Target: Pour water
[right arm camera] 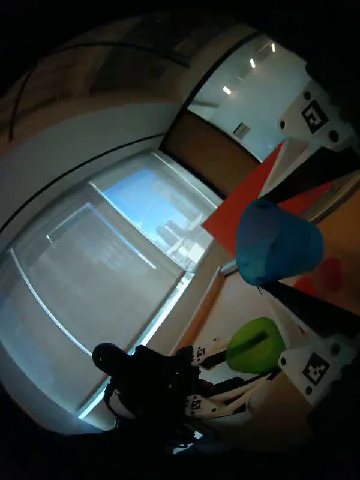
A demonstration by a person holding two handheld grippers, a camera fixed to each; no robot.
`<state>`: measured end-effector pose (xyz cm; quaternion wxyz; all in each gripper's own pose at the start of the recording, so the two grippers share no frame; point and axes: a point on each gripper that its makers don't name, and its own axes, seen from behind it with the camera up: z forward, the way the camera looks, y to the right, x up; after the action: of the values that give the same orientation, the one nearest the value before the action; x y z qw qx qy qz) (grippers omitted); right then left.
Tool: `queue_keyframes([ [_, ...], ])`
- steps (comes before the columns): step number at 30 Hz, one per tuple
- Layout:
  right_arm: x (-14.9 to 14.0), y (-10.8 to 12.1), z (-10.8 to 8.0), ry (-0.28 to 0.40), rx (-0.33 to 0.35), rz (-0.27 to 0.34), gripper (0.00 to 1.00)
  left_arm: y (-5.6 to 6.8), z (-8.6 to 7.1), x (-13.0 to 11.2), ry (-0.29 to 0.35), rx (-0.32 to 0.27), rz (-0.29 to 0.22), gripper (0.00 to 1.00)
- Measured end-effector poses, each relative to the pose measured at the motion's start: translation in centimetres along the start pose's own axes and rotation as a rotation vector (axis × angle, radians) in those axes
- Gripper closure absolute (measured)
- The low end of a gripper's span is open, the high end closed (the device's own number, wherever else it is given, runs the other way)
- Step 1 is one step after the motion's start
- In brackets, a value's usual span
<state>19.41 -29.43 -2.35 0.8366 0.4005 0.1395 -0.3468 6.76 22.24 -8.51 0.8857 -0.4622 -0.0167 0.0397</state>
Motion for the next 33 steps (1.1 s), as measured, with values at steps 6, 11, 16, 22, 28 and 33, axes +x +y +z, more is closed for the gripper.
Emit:
queue_keyframes([
  [6, 1.1, 0.1, 0.0, 0.016, -0.006, -0.064, 0.09, 0.4, 0.1, 0.0, -0.002, -0.003, 0.01, 0.21],
  [11, 1.5, 0.1, 0.0, 0.014, -0.007, -0.109, 0.09, 0.3, 0.2, 0.0, -0.002, 0.001, 0.012, 0.21],
  [16, 1.8, -0.1, 0.1, 0.013, -0.007, -0.143, 0.09, 0.2, 0.3, 0.0, -0.003, 0.002, 0.007, 0.21],
  [22, 2.0, 0.0, 0.4, 0.016, -0.007, -0.181, 0.09, -0.1, 0.6, -0.1, -0.004, 0.007, 0.005, 0.21],
  [28, 2.1, 0.0, 0.7, 0.016, -0.001, -0.216, 0.09, -0.6, 0.8, 0.0, 0.0, 0.014, 0.001, 0.21],
  [33, 2.1, 0.0, 1.0, 0.016, 0.004, -0.235, 0.09, -0.9, 0.9, 0.2, 0.002, 0.014, -0.003, 0.21],
])
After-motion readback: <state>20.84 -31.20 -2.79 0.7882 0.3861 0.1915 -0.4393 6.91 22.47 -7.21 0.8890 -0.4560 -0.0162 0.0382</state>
